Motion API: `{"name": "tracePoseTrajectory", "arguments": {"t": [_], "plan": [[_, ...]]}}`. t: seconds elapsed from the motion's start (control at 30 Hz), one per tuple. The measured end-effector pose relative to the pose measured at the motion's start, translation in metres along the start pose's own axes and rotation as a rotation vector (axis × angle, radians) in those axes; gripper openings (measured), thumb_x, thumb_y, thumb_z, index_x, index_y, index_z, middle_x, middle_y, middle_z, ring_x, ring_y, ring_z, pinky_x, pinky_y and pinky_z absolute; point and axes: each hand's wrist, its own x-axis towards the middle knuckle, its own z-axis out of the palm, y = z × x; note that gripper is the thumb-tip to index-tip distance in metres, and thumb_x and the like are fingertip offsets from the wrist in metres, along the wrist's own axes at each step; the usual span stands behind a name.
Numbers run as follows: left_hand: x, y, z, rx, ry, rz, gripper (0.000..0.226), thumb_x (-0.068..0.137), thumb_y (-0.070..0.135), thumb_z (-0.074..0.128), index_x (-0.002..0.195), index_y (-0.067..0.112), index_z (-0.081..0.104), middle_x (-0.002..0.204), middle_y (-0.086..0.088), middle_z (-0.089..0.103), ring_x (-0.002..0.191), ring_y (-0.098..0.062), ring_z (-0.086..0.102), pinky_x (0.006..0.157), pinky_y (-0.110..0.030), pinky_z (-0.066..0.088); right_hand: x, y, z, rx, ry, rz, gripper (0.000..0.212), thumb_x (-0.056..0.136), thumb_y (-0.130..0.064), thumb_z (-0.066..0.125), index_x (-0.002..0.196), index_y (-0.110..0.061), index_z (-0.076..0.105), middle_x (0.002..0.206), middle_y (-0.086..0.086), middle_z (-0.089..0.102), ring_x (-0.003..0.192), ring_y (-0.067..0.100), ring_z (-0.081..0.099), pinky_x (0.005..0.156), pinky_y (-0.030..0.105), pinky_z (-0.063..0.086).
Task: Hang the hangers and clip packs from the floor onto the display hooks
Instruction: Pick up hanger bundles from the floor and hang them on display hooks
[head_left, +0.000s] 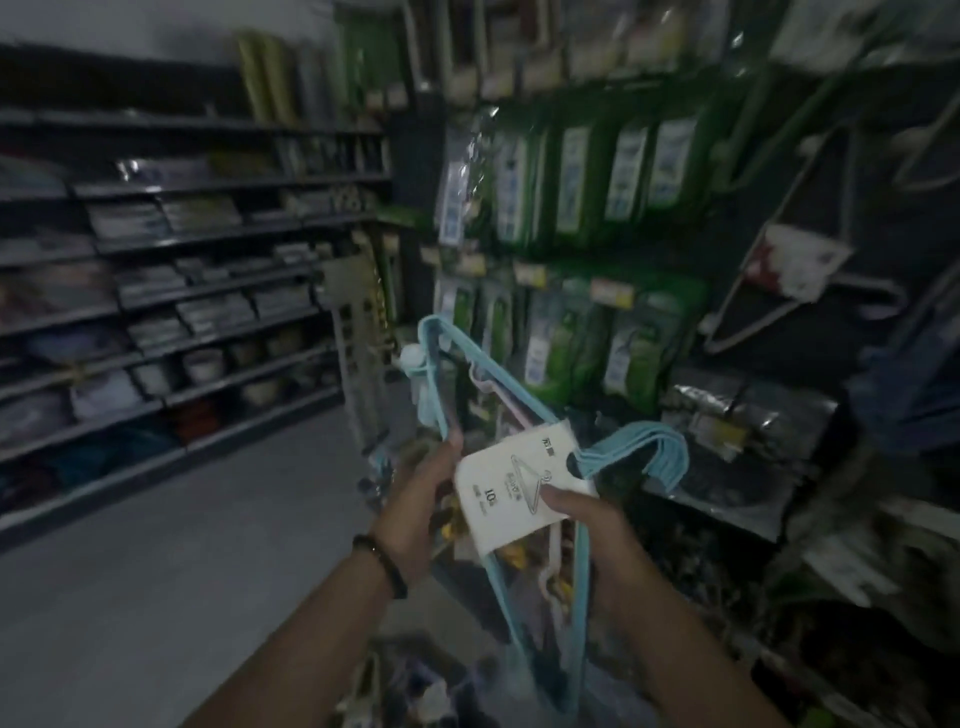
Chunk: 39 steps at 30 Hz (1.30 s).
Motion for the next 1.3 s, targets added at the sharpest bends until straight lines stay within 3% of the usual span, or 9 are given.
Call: {"name": "tracePoseTrajectory", "arguments": {"t": [0.2, 0.33, 0.43, 0.53, 0.63, 0.77, 0.93, 1.1, 1.3], "plan": [[0.019, 0.069, 0.083, -0.155, -0.095, 0.031, 0.021, 0.093, 0.026, 0.067, 0.088, 0.006, 0.072, 0.084, -0.023, 0.07, 0.06, -0.032, 0.069, 0.055, -0.035, 0.056, -0.041, -0.069, -0.006, -0.209, 0.101, -0.168, 0.057, 0.073, -0.061, 0.083, 0.118, -0.028, 0.079, 0.12, -0.003, 0.078, 0.115, 0.021, 0.072, 0.104, 0.045, 0.052], [0.034, 0.093, 0.133, -0.06, 0.027, 0.273, 0.024, 0.09, 0.005, 0.07, 0.106, 0.007, 0.052, 0.072, -0.015, 0.057, 0.048, -0.023, 0.063, 0.045, -0.031, 0.052, -0.056, -0.121, -0.049, -1.085, 0.316, -0.229, 0.061, 0.094, -0.077, 0.044, 0.103, -0.02, 0.063, 0.093, -0.002, 0.073, 0.087, 0.021, 0.071, 0.077, 0.033, 0.055], [0.036, 0.111, 0.172, 0.009, -0.08, 0.355, 0.045, 0.072, 0.02, 0.082, 0.103, 0.012, 0.051, 0.073, -0.011, 0.058, 0.06, -0.027, 0.063, 0.059, -0.039, 0.052, -0.064, -0.173, -0.076, -1.416, 0.545, -0.391, 0.058, 0.092, -0.072, 0.041, 0.081, -0.017, 0.056, 0.07, -0.005, 0.062, 0.06, 0.013, 0.063, 0.055, 0.031, 0.054], [0.036, 0.125, 0.213, 0.069, -0.172, 0.401, 0.065, 0.048, 0.038, 0.085, 0.1, 0.014, 0.052, 0.066, -0.006, 0.062, 0.057, -0.025, 0.065, 0.059, -0.037, 0.051, -0.068, -0.221, -0.086, -1.534, 0.884, -0.72, 0.041, 0.09, -0.065, 0.044, 0.097, -0.026, 0.054, 0.084, -0.004, 0.062, 0.071, 0.021, 0.065, 0.06, 0.037, 0.058], [0.042, 0.129, 0.255, 0.145, -0.22, 0.458, 0.077, 0.047, 0.046, 0.09, 0.108, 0.018, 0.054, 0.078, -0.005, 0.071, 0.067, -0.024, 0.072, 0.058, -0.034, 0.055, -0.053, -0.255, -0.103, -1.548, 0.829, -0.773, 0.04, 0.098, -0.055, 0.047, 0.119, -0.021, 0.051, 0.104, 0.004, 0.058, 0.095, 0.03, 0.063, 0.072, 0.04, 0.056], [0.059, 0.137, 0.298, 0.211, -0.244, 0.493, 0.081, 0.05, 0.067, 0.09, 0.11, 0.02, 0.063, 0.085, -0.004, 0.076, 0.073, -0.022, 0.076, 0.063, -0.035, 0.058, -0.023, -0.29, -0.145, -1.539, 0.821, -0.662, 0.034, 0.107, -0.049, 0.043, 0.114, -0.019, 0.056, 0.085, 0.002, 0.057, 0.068, 0.023, 0.057, 0.053, 0.034, 0.047], [0.089, 0.16, 0.327, 0.344, -0.246, 0.517, 0.083, 0.068, 0.1, 0.046, 0.088, 0.023, 0.067, 0.08, -0.011, 0.075, 0.078, -0.029, 0.076, 0.059, -0.033, 0.057, -0.003, -0.312, -0.172, -1.583, 0.808, -0.714, 0.024, 0.105, -0.033, 0.048, 0.124, -0.019, 0.053, 0.071, -0.007, 0.048, 0.068, 0.026, 0.061, 0.053, 0.03, 0.041], [0.134, 0.182, 0.332, 0.494, -0.232, 0.758, 0.073, 0.074, 0.099, 0.033, 0.059, 0.028, 0.047, 0.053, 0.001, 0.048, 0.049, -0.017, 0.047, 0.055, -0.029, 0.037, 0.006, -0.332, -0.183, -1.718, 0.885, -0.808, 0.024, 0.107, -0.037, 0.041, 0.129, -0.028, 0.041, 0.094, 0.0, 0.073, 0.073, 0.027, 0.072, 0.064, 0.042, 0.06], [0.212, 0.201, 0.322, 0.68, -0.144, 0.776, 0.053, 0.086, 0.071, 0.065, 0.073, 0.021, 0.053, 0.06, 0.002, 0.052, 0.051, -0.012, 0.049, 0.05, -0.027, 0.037, 0.019, -0.349, -0.195, -1.645, 1.022, -0.77, 0.014, 0.108, -0.04, 0.038, 0.114, -0.028, 0.045, 0.08, -0.006, 0.066, 0.062, 0.015, 0.065, 0.056, 0.037, 0.058]]}}
